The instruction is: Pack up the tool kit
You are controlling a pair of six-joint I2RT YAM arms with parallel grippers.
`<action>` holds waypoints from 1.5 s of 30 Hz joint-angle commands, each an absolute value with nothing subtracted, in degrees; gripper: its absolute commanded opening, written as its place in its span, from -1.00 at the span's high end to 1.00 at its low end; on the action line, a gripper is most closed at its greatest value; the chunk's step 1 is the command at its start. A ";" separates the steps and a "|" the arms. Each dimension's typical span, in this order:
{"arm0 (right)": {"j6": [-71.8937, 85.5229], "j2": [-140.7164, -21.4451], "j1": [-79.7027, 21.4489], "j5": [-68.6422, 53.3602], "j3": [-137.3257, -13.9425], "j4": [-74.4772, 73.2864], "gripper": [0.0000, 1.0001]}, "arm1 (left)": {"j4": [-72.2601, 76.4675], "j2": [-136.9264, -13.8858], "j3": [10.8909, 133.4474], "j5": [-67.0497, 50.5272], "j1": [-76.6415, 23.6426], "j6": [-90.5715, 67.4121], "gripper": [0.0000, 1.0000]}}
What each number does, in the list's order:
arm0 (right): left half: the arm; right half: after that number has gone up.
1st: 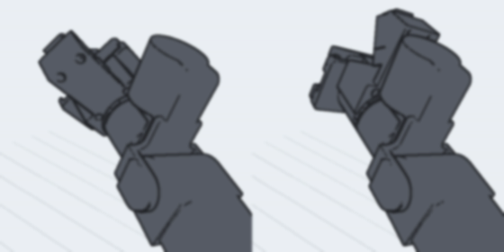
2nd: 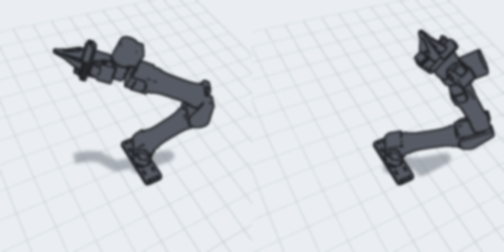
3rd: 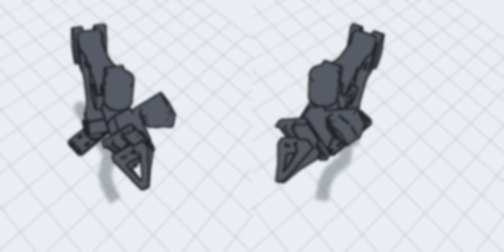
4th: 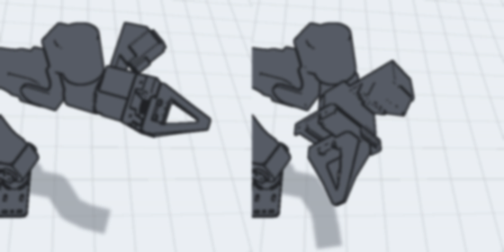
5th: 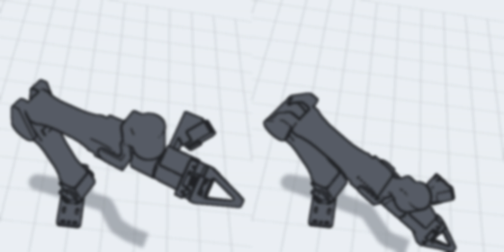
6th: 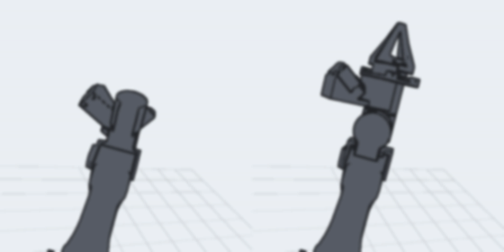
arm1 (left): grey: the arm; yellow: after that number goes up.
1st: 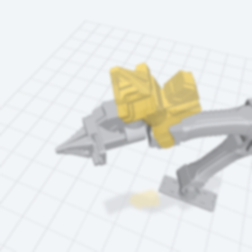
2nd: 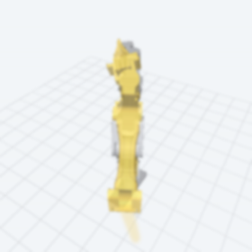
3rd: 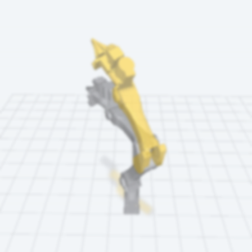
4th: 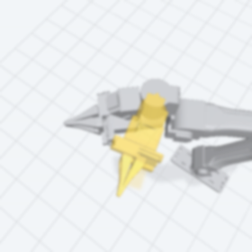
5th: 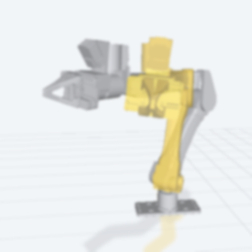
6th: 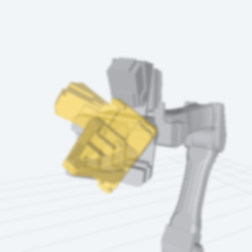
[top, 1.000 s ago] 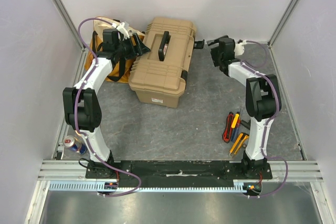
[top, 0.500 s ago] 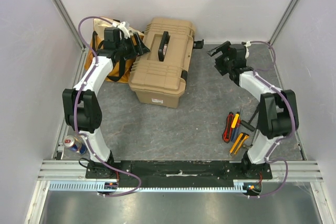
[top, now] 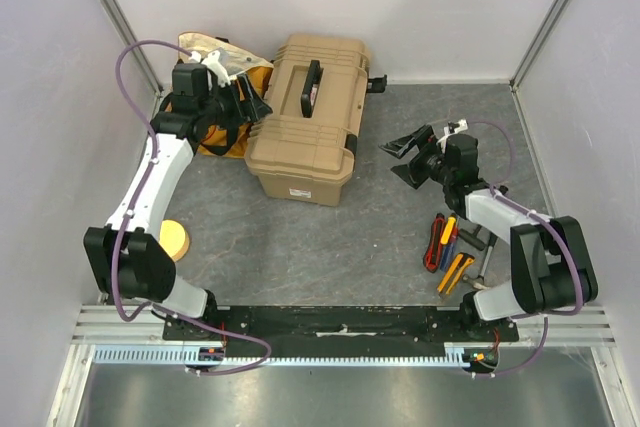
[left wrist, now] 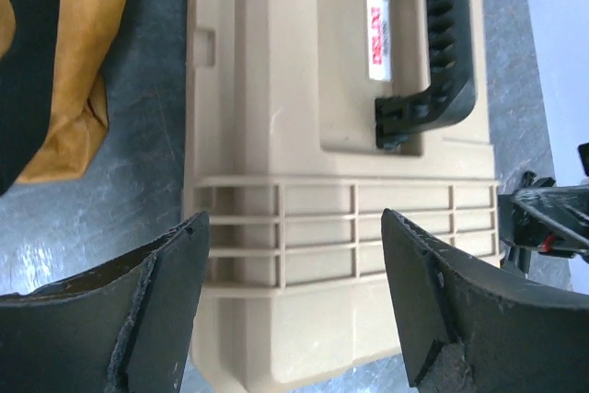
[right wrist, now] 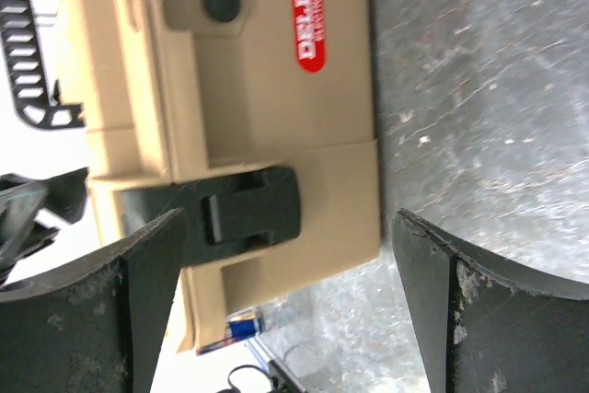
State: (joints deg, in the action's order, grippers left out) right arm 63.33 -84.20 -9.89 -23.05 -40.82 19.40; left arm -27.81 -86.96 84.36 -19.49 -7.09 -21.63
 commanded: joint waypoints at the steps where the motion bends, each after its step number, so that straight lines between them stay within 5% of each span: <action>1: 68.10 -79.72 -11.77 -26.64 -37.45 28.82 -0.96 | -29.62 -83.86 78.77 -19.42 -7.03 -21.79 -0.61; 18: 102.30 -89.73 -28.47 -2.65 -25.84 68.90 -0.96 | -29.35 -79.10 69.26 -15.64 -7.12 -25.31 -0.61; 34: 94.14 -89.12 -29.97 1.23 -28.12 53.26 -0.96 | -27.69 -79.45 67.76 -20.74 -7.12 -25.57 -0.60; 45: 102.47 -99.57 -31.20 0.62 -27.77 71.17 -0.96 | -26.45 -79.10 65.74 -23.29 -7.03 -27.51 -0.60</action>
State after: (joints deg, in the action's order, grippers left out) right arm 98.08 -94.67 -29.87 -0.08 -26.39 61.06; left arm -24.32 -79.18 67.70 -20.36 -6.50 -26.00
